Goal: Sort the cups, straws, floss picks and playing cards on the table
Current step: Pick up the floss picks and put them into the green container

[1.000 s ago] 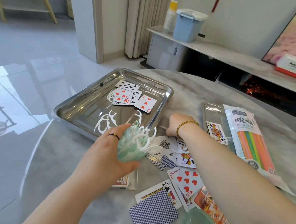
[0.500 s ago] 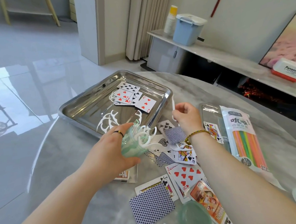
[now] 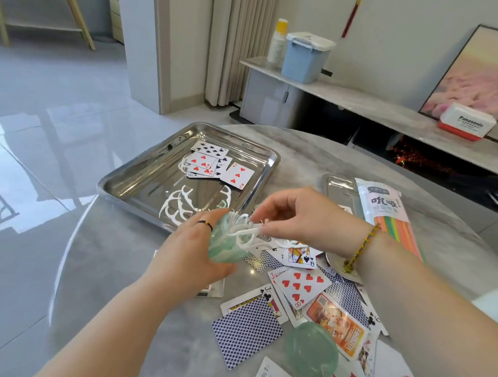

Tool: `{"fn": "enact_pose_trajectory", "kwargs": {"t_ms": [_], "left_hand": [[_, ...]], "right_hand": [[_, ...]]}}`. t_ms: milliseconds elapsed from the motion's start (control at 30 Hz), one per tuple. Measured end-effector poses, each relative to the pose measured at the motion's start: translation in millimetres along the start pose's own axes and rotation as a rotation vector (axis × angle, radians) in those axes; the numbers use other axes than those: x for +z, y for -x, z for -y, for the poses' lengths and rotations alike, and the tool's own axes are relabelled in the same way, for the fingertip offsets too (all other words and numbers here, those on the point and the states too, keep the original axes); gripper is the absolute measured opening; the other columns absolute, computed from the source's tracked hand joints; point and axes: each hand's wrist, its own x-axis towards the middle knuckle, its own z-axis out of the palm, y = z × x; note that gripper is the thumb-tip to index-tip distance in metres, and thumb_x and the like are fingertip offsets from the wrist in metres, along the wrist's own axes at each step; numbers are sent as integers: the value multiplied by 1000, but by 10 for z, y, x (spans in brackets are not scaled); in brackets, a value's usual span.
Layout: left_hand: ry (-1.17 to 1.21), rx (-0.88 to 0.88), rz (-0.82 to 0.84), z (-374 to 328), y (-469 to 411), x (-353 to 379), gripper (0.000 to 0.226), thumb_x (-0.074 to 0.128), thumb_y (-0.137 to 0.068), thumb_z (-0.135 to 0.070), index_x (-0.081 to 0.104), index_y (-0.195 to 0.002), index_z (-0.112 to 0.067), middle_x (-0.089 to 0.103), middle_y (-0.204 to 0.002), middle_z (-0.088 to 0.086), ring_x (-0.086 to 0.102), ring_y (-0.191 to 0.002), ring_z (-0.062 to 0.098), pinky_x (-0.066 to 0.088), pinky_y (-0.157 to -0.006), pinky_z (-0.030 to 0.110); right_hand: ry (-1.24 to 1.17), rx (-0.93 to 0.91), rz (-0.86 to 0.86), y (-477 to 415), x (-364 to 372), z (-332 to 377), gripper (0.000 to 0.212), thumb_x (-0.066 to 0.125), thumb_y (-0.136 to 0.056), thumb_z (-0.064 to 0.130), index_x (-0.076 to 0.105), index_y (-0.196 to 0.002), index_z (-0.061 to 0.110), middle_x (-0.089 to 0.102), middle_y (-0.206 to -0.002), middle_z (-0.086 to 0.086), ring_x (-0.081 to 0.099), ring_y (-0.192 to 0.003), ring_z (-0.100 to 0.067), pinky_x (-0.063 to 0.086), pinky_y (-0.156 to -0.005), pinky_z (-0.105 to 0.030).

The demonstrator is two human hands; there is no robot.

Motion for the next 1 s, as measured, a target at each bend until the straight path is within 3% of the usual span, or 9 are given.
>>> {"fn": "enact_pose_trajectory", "kwargs": {"t_ms": [133, 200, 333, 500, 667, 767, 867, 933, 1000], "left_hand": [[78, -9, -9, 15, -21, 18, 83, 78, -64, -27, 35, -135, -31, 39, -109, -16, 46, -106, 8, 39, -90, 22], [97, -3, -35, 53, -44, 17, 82, 80, -62, -28, 38, -133, -29, 42, -110, -16, 45, -100, 5, 36, -83, 17], [139, -8, -48, 80, -51, 54, 84, 81, -60, -32, 41, -133, -27, 46, -115, -14, 49, -107, 7, 39, -92, 19], [58, -57, -27, 79, -37, 73, 81, 76, -67, -30, 34, -136, -28, 43, -129, -10, 46, -115, 11, 39, -96, 25], [32, -99, -23, 56, -34, 59, 85, 76, -68, -30, 29, -139, -27, 42, -130, -5, 44, -116, 13, 34, -93, 22], [30, -126, -25, 50, -43, 40, 86, 76, -68, -31, 28, -139, -27, 41, -132, -5, 43, -118, 14, 34, -93, 23], [29, -127, -27, 50, -47, 35, 86, 76, -69, -30, 28, -140, -27, 41, -134, -4, 43, -119, 14, 34, -95, 23], [20, -129, -25, 48, -44, 28, 86, 76, -69, -31, 27, -140, -27, 41, -134, -4, 43, -119, 15, 34, -95, 24], [16, -130, -29, 48, -44, 15, 86, 76, -69, -31, 28, -140, -26, 42, -133, -3, 44, -118, 16, 35, -95, 25]], "right_hand": [[13, -38, -18, -58, 167, -16, 32, 67, -76, -4, 53, -89, 22, 55, -66, 7, 49, -50, 4, 42, -55, -8], [-24, -76, -93, -80, 213, -22, 32, 65, -76, -6, 52, -83, 22, 55, -66, 7, 49, -51, 2, 42, -55, -10], [-94, -52, -190, -75, 149, -34, 33, 60, -80, -8, 52, -71, 22, 53, -63, 3, 49, -38, 1, 38, -41, -8], [39, -31, -246, -49, 146, -210, 28, 64, -80, 4, 54, -68, 26, 53, -66, 9, 48, -58, -1, 43, -61, -15], [197, 35, -265, 119, 331, -567, 28, 65, -81, 13, 50, -63, 29, 50, -63, 14, 48, -55, 7, 39, -57, -7], [268, 100, -221, 212, 464, -780, 6, 63, -82, 14, 59, -82, 19, 49, -71, 14, 43, -59, 2, 36, -59, -8], [391, 127, -84, 219, 542, -940, 26, 62, -83, 14, 59, -109, 12, 45, -90, 7, 37, -63, 7, 30, -60, -11], [433, 113, -32, 194, 568, -950, 30, 60, -85, 15, 58, -114, 14, 41, -100, 4, 38, -67, 6, 31, -62, -9], [473, 99, -11, 142, 579, -936, 26, 59, -85, 15, 60, -111, 13, 41, -96, 5, 40, -75, -4, 31, -66, -13]]}}
